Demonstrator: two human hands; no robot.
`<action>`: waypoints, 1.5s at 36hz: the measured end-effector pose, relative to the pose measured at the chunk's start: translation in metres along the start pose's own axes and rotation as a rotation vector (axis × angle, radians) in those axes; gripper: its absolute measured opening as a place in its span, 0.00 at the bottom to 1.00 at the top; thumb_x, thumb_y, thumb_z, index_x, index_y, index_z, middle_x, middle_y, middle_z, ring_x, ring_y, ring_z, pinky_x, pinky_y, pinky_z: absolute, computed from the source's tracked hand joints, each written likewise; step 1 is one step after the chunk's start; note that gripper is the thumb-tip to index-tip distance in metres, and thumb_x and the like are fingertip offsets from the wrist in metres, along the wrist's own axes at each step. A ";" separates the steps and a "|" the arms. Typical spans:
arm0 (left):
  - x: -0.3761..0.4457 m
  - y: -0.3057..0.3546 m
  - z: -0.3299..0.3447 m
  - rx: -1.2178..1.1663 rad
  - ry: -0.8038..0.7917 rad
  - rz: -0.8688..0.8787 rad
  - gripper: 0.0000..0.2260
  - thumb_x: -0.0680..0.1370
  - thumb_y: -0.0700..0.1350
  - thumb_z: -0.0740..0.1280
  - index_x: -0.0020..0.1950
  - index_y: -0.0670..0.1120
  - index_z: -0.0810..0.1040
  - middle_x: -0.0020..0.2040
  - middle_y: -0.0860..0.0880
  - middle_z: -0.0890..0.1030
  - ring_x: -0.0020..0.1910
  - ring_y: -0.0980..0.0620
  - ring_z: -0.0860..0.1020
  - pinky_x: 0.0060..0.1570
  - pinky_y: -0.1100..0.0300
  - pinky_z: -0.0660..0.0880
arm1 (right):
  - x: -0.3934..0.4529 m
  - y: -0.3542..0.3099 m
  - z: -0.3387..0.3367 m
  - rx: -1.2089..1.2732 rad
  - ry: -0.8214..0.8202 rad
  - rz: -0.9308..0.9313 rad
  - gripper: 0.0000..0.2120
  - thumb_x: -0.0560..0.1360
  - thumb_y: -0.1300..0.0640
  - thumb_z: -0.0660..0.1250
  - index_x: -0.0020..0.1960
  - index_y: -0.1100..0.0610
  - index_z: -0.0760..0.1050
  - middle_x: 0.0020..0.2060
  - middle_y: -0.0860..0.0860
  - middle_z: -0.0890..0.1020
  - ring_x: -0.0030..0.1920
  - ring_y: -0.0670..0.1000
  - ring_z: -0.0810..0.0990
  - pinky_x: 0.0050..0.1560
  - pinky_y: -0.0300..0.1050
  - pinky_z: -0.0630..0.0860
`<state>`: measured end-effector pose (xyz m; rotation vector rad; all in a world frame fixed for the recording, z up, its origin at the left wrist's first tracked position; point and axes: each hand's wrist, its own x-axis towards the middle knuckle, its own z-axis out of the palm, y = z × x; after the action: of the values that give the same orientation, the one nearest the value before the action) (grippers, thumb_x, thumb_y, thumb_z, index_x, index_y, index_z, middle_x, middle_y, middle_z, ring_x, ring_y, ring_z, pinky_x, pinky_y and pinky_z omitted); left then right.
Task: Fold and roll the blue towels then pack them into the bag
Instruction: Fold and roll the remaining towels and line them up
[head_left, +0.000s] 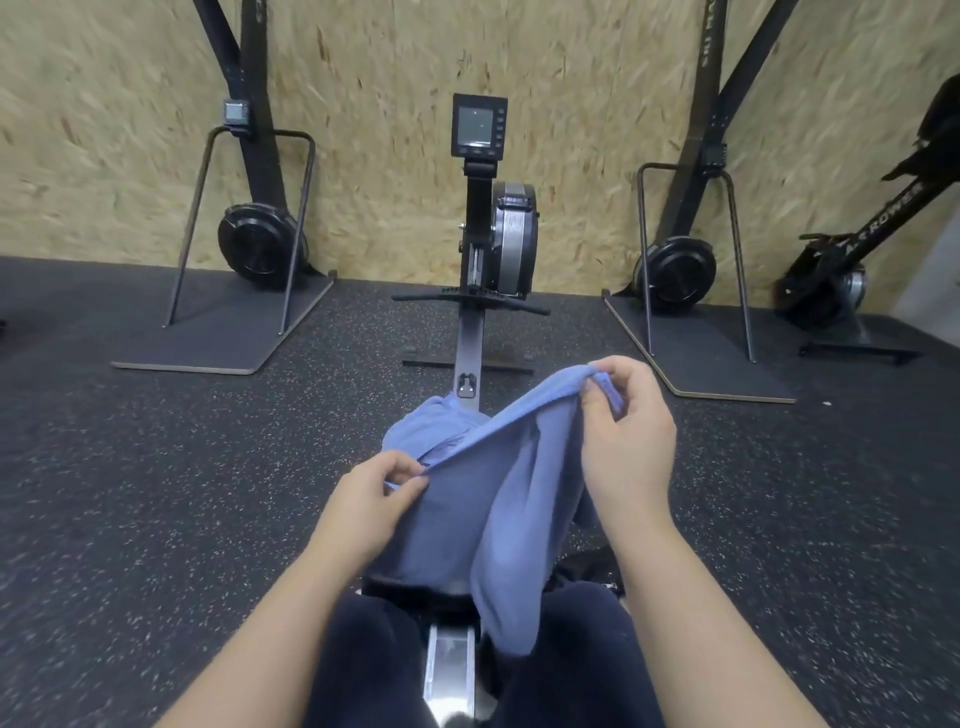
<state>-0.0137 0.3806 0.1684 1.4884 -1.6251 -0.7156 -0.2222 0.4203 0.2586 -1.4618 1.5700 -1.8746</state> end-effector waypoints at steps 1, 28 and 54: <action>0.001 -0.004 0.002 -0.008 -0.016 -0.005 0.10 0.76 0.43 0.70 0.39 0.56 0.76 0.36 0.56 0.78 0.34 0.55 0.73 0.41 0.58 0.70 | 0.000 0.001 0.000 -0.003 0.001 -0.002 0.07 0.78 0.60 0.63 0.48 0.48 0.75 0.40 0.41 0.78 0.39 0.38 0.75 0.40 0.33 0.70; -0.040 0.100 -0.015 0.031 0.003 0.317 0.16 0.78 0.42 0.67 0.64 0.57 0.76 0.34 0.53 0.77 0.36 0.63 0.73 0.40 0.74 0.66 | -0.035 -0.007 0.009 -0.054 -0.425 -0.028 0.13 0.74 0.63 0.69 0.43 0.44 0.77 0.39 0.37 0.82 0.45 0.36 0.79 0.47 0.28 0.71; -0.029 0.085 -0.040 -0.215 0.236 0.162 0.11 0.77 0.38 0.67 0.41 0.54 0.80 0.29 0.64 0.78 0.30 0.65 0.74 0.34 0.74 0.68 | -0.033 0.012 -0.010 -0.293 -0.396 0.026 0.08 0.68 0.65 0.67 0.39 0.55 0.68 0.36 0.50 0.76 0.35 0.45 0.69 0.36 0.35 0.65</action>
<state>-0.0251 0.4260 0.2550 1.2223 -1.4226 -0.5803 -0.2202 0.4456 0.2330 -1.7892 1.6954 -1.2717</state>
